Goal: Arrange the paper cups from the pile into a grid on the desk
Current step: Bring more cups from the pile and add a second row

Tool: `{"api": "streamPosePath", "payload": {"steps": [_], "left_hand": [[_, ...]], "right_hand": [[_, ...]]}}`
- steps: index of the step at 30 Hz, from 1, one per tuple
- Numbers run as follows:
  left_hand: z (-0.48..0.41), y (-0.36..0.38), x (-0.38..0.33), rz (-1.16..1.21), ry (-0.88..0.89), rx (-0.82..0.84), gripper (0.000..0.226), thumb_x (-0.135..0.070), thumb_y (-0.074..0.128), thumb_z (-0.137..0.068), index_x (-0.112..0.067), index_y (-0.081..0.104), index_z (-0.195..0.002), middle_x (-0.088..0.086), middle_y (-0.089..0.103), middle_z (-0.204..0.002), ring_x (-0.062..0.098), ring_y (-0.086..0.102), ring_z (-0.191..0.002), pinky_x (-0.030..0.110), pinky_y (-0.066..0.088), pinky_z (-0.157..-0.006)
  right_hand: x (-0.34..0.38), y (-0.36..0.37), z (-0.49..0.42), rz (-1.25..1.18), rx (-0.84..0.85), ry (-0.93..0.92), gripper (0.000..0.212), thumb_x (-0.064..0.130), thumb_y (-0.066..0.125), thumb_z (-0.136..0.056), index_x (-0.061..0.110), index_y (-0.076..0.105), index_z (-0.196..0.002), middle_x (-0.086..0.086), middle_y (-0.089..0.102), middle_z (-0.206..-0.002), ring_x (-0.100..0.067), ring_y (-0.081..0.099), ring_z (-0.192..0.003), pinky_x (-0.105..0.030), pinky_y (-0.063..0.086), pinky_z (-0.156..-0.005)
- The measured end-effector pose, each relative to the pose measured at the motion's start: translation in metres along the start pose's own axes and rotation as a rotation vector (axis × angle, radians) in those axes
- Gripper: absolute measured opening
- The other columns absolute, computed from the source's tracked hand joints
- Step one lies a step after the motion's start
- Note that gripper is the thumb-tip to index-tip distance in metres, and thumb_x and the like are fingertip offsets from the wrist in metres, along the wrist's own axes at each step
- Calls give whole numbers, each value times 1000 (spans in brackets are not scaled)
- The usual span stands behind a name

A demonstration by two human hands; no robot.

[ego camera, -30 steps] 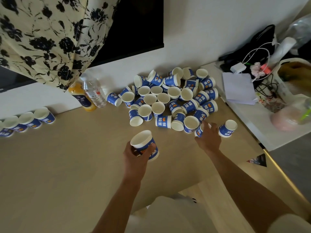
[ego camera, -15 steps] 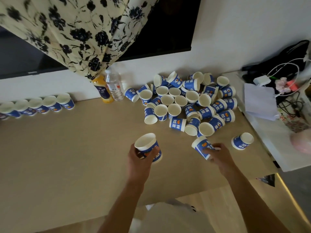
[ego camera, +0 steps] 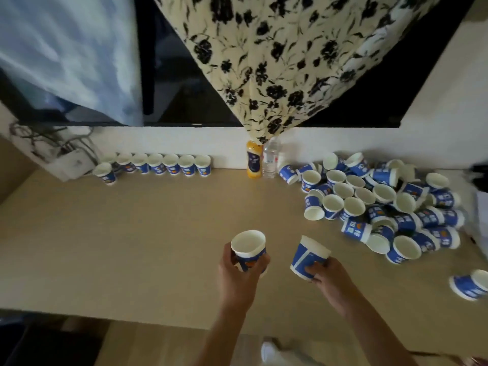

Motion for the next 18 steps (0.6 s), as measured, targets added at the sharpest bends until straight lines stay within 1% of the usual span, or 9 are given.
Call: {"api": "streamPosePath", "payload": {"steps": [1, 3, 5, 7, 10, 12, 13, 16, 18], "left_hand": [[1, -25, 0, -3, 12, -37, 49, -26, 88, -63, -32, 65, -106, -17, 72, -93, 2, 68, -86, 26, 56, -73], [2, -70, 0, 1, 31, -105, 48, -25, 88, -63, -32, 65, -104, -17, 72, -91, 3, 68, -84, 26, 56, -70], [3, -115, 2, 7, 44, -167, 49, -26, 89, -62, -32, 65, -104, -18, 71, -90, 3, 68, -83, 26, 56, -70], [4, -157, 7, 18, 49, -207, 48, -18, 90, -66, -31, 65, -105, -18, 71, -89, 2, 67, -81, 25, 55, -69], [5, -210, 15, 33, 46, -251, 47, -16, 89, -68, -30, 65, -106, -14, 72, -89, 3, 66, -81, 29, 57, -73], [4, -236, 18, 47, 42, -271, 47, -16, 89, -69, -29, 65, -107, -14, 72, -90, 4, 66, -84, 31, 57, -74], [2, -247, 20, 56, 40, -283, 47, -15, 88, -69, -29, 65, -108, -13, 72, -91, 4, 66, -84, 30, 57, -74], [-9, -274, 21, 75, 44, -302, 50, -14, 89, -69, -27, 62, -110, -10, 71, -94, 3, 65, -86, 26, 55, -73], [-25, -286, 25, 78, 36, -307, 52, -14, 89, -69, -26, 60, -111, -9, 70, -97, 2, 65, -88, 25, 54, -74]], "right_hand": [[0, 23, 3, 24, 16, -17, 50, 15, 78, -58, 2, 68, -105, -9, 73, -88, -20, 70, -85, -30, 56, -74], [0, 65, 8, 92, 33, -68, 63, 27, 81, -49, 1, 70, -105, -10, 73, -90, -25, 69, -89, -35, 53, -78], [0, 109, 15, 156, 54, -125, 63, 34, 79, -48, 7, 72, -104, -8, 75, -90, -24, 69, -88, -34, 51, -77], [-3, 152, 23, 178, 68, -161, 63, 35, 78, -48, 10, 72, -105, -6, 76, -92, -22, 70, -89, -31, 52, -76], [-12, 203, 37, 166, 61, -202, 61, 36, 78, -47, 12, 72, -102, -4, 76, -91, -20, 69, -89, -35, 52, -78], [-17, 230, 45, 152, 63, -206, 63, 37, 79, -47, 14, 71, -105, -3, 76, -95, -19, 70, -90, -35, 53, -80], [-20, 242, 49, 148, 59, -196, 65, 37, 80, -46, 15, 71, -106, -3, 77, -95, -18, 70, -90, -33, 53, -80], [-23, 273, 51, 149, 58, -195, 69, 37, 78, -43, 15, 70, -108, -6, 76, -96, -20, 69, -90, -23, 54, -72], [-22, 289, 42, 156, 48, -186, 71, 36, 78, -42, 15, 69, -110, -9, 76, -97, -22, 69, -89, -21, 54, -71]]}}
Point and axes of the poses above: each hand's wrist, its own z-axis away from the middle knuckle, its own y-axis out of the palm, x = y × z, the point moved 7 cm from there along -z, towards the middle knuckle
